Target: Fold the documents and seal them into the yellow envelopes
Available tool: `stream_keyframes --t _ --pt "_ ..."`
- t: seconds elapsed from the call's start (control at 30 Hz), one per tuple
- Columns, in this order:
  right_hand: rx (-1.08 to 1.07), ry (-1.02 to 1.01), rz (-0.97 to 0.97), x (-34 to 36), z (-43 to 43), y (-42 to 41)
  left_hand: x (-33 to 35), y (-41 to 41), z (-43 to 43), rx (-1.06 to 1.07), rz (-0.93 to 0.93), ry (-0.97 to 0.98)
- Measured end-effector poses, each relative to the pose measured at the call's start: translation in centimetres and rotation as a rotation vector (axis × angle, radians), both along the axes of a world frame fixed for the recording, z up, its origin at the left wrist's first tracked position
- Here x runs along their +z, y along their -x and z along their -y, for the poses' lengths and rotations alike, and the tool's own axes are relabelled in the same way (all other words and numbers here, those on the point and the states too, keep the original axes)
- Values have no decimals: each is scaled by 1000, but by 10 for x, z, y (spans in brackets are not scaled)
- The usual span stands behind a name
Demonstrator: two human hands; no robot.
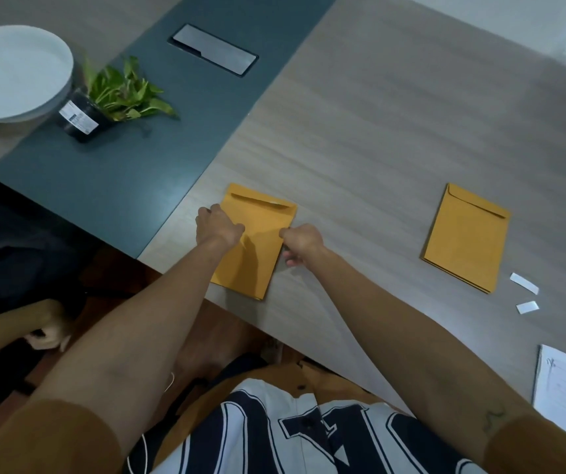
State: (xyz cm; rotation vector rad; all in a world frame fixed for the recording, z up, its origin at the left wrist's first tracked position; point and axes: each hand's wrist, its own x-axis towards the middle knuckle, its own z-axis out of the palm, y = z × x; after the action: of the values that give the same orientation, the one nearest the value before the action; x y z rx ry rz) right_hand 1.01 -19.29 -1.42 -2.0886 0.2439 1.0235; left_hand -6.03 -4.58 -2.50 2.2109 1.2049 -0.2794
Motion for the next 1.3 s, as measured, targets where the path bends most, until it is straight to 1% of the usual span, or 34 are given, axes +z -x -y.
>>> stream_keyframes --t 0.23,0.37,0.53,0.63,0.77,0.97,1.13,1.3 --pt "-64 -58 25 4 -2 -2 0 1 -3 11 8 10" --pt "-46 -46 82 5 -3 -4 1 1 -2 43 34 29" --pt "-51 -83 91 9 -6 -5 3 1 1 69 59 32" --pt "-104 -127 108 11 -6 -6 5 -2 5 78 116 3" --pt "-200 -248 103 18 10 -10 10 -12 13 21 214 -34" --pt "-326 -277 134 25 84 -13 12 -41 55 -149 304 -30" --pt "-477 -189 160 16 151 -3 7 -62 116 -397 331 -21" --pt "-555 -69 191 6 214 14 -5 -67 179 -678 341 -32"
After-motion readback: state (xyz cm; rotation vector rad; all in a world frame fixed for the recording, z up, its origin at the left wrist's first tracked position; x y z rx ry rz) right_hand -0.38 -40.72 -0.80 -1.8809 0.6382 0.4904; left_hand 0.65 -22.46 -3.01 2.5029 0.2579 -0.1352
